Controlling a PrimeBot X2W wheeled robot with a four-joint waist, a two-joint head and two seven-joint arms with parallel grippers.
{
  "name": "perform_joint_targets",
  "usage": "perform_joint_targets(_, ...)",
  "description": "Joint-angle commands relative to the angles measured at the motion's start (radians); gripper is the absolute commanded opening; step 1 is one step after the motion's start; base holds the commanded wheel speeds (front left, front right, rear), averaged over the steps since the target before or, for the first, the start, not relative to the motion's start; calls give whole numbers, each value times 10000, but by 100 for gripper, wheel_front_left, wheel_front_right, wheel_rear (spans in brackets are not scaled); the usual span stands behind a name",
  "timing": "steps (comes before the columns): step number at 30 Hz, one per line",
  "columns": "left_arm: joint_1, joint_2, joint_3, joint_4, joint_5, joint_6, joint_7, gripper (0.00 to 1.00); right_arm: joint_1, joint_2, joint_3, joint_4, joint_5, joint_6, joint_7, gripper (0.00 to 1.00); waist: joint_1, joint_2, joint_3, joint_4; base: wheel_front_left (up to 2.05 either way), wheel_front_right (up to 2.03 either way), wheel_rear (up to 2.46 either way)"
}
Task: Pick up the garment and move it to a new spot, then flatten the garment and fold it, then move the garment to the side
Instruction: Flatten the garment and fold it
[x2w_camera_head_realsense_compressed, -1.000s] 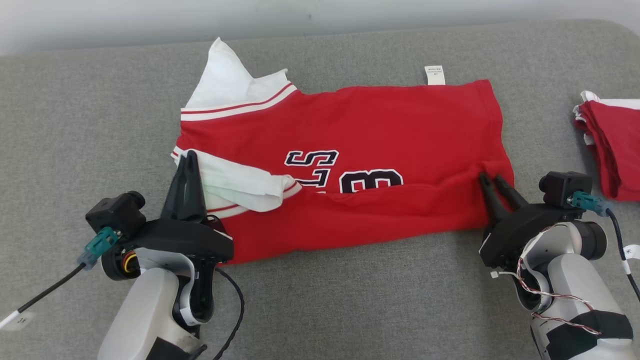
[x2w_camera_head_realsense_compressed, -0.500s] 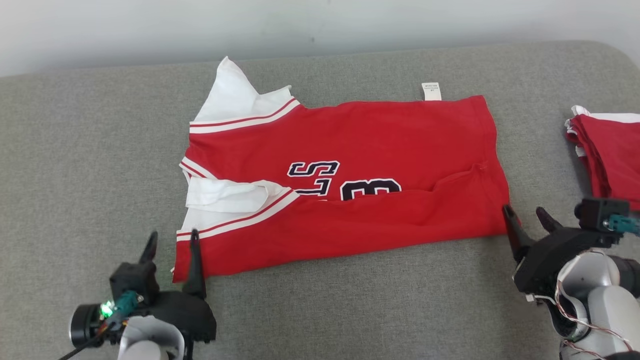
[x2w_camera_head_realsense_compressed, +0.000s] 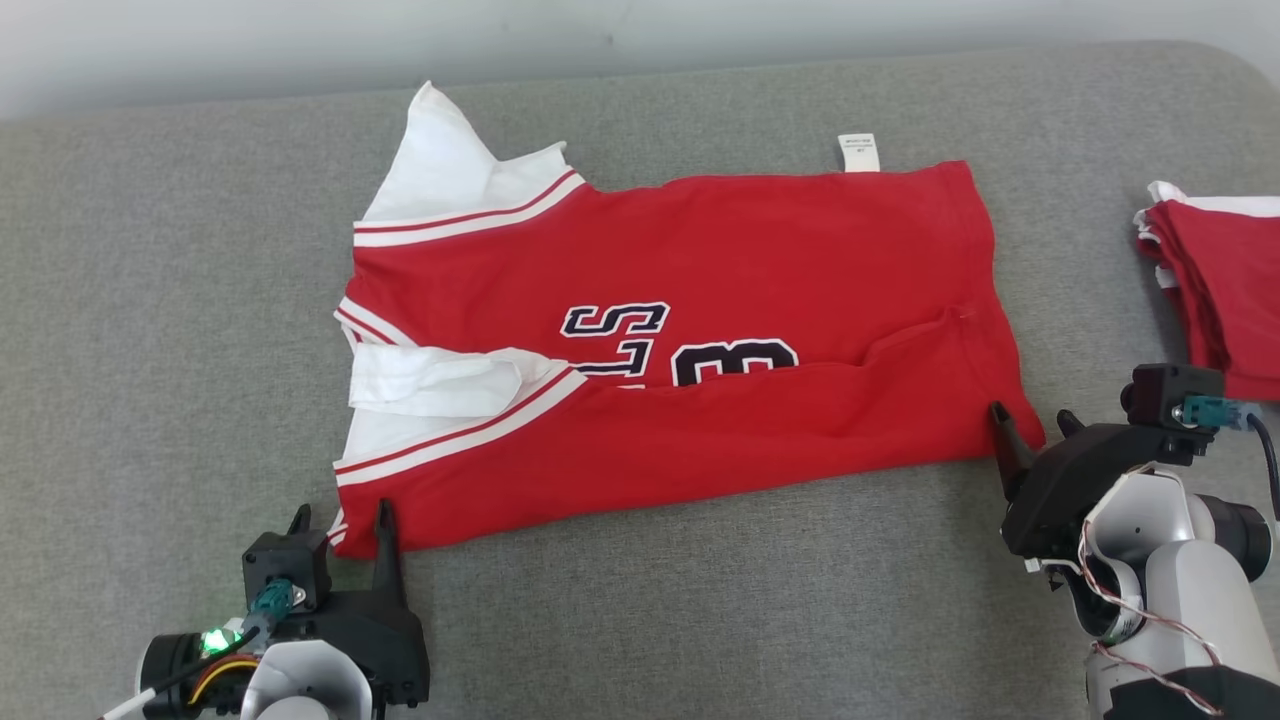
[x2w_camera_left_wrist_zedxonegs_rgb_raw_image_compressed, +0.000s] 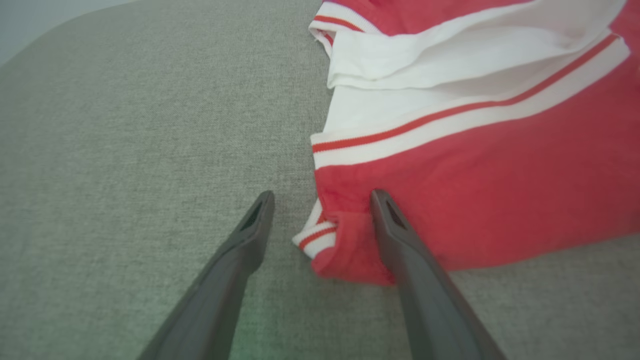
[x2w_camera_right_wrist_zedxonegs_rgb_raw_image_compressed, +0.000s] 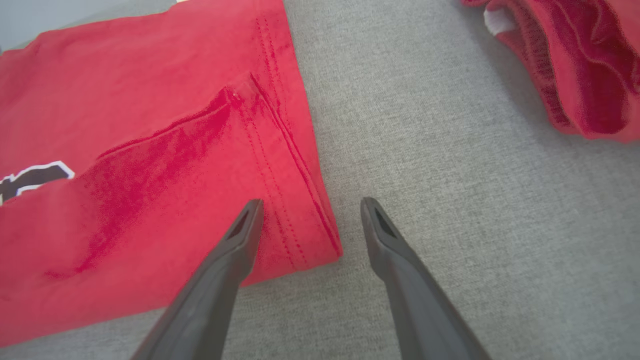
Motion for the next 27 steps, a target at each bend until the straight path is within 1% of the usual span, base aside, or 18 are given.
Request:
perform_joint_targets(1,19,2,-40,42,-30,22,64,100,-32,54,-53,60,-44,-27,-18,100,1,-1,53,50,0,0,0)
perform_joint_targets(3,-5,7,-101,80,-45,-25,173,100,-272,107,-185,363,-154,-27,79,100,1,-1,105,110,0,0,0)
perform_joint_targets(4,-20,13,-142,111,-64,-53,245,88,-387,125,-185,510,-249,-27,114,100,1,-1,130,135,0,0,0)
perform_joint_targets(5,-26,8,-196,154,-91,-111,338,49,-494,146,-242,691,-315,-27,186,100,1,-1,155,160,0,0,0)
perform_joint_targets(6,-28,27,-245,201,-83,-141,422,31,-578,161,-267,862,-414,-27,240,100,1,-1,173,183,0,0,0)
perform_joint_targets(7,-5,33,-283,251,-93,-166,515,0,-657,172,-288,1017,-499,-27,250,100,1,-1,188,204,0,0,0)
perform_joint_targets(8,25,35,-331,308,-150,-220,626,0,-707,189,-280,1175,-523,-27,275,100,1,-1,193,222,0,0,0)
perform_joint_targets(9,49,43,-362,344,-181,-256,711,0,-753,207,-271,1303,-527,-27,297,91,1,-1,194,240,0,0,0)
perform_joint_targets(10,66,65,-375,352,-214,-283,763,0,-790,221,-258,1384,-541,-27,263,44,1,-1,188,253,0,0,0)
perform_joint_targets(11,110,77,-393,369,-256,-342,818,0,-805,241,-229,1441,-514,-27,209,0,1,-1,165,260,0,0,0)
perform_joint_targets(15,385,168,-452,262,-318,-462,897,0,-466,248,-187,1347,-232,-27,45,0,1,-1,-81,266,0,0,0)
perform_joint_targets(19,932,489,-485,-366,-366,-472,1024,0,419,274,-363,465,374,-28,-155,0,1,-1,-591,239,0,0,0)
perform_joint_targets(24,1844,782,-592,-1504,-335,-229,1332,0,1945,319,-627,-847,883,-28,182,0,1,-1,-1093,205,0,0,0)
perform_joint_targets(27,2515,964,-519,-2201,-469,24,1567,0,2807,348,-953,-1700,1053,-28,397,0,1,-1,-1316,195,0,0,0)
